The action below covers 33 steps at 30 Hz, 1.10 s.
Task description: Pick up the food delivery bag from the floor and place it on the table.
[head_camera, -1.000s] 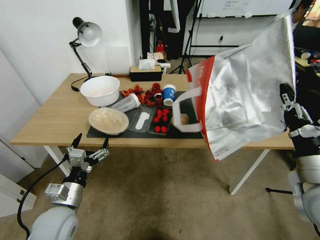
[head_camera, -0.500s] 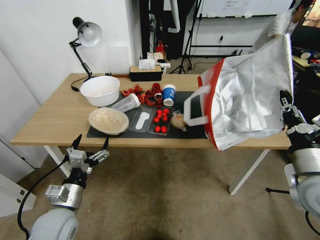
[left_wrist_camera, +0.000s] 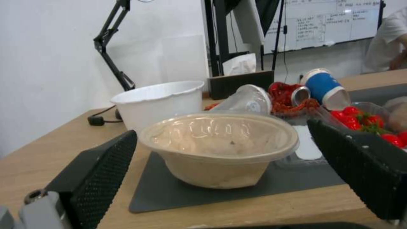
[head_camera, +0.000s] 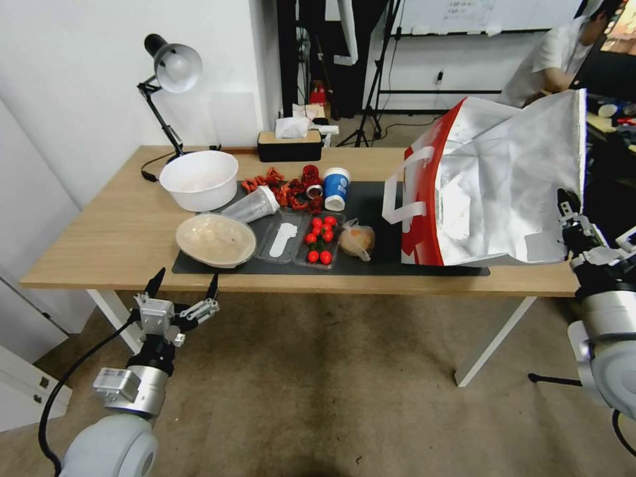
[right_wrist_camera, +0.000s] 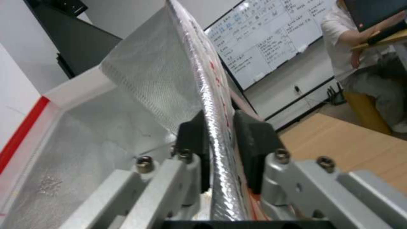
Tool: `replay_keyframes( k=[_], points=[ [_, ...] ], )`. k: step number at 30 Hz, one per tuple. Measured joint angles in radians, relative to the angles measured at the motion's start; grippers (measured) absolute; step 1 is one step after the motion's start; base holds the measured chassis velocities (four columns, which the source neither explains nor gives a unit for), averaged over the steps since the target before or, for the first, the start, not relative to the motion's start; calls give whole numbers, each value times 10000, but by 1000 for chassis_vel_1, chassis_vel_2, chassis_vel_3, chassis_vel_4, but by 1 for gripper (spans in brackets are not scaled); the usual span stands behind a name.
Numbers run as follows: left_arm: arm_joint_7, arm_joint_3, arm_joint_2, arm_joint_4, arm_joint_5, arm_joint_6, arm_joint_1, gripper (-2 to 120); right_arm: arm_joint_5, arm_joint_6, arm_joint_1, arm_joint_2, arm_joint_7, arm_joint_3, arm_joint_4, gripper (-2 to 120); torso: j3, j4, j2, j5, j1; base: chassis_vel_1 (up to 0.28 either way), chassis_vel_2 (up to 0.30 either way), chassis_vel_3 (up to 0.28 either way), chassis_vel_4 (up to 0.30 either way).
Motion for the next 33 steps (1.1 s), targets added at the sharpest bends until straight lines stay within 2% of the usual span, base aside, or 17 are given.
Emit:
replay_keyframes(
  k=[9,10,12,14,17,18,21,25,33],
  points=[
    [-3,26,-23,-7,64,-2,32,100,-5,-3,92,-166,-58,83,-118,52,0,0,0,0,0,0,0,0,0],
    [-3,26,-23,-7,64,-2,32,100,-5,-3,92,-166,-58,83,-118,52,0,0,0,0,0,0,0,0,0],
    [-19,30,-49,-11,95,-31,59,100,-5,-3,92,-195,-105,88,-119,63,0,0,0,0,0,0,0,0,0],
    [-22,30,-51,-11,98,-35,62,100,-4,-3,91,-198,-110,88,-119,65,0,0,0,0,0,0,0,0,0],
    [-32,23,-72,-46,113,-69,109,100,-9,1,86,-212,-189,101,-96,83,0,0,-1,1,0,0,0,0,0],
    [-32,23,-72,-46,113,-69,109,100,-9,1,86,-212,-189,101,-96,83,0,0,-1,1,0,0,0,0,0],
    [-35,20,-83,-49,137,-91,118,100,-71,12,7,-216,-313,148,-90,97,0,0,-1,1,0,0,0,0,0],
    [-37,34,-94,-41,154,-183,122,100,-258,36,-93,-208,-415,186,-71,100,-1,0,0,1,0,0,0,0,0],
    [-32,70,-104,89,202,-336,65,100,-2853,357,-638,103,-1052,254,71,100,-1,-1,-1,-1,-1,0,0,0,0]
  ],
)
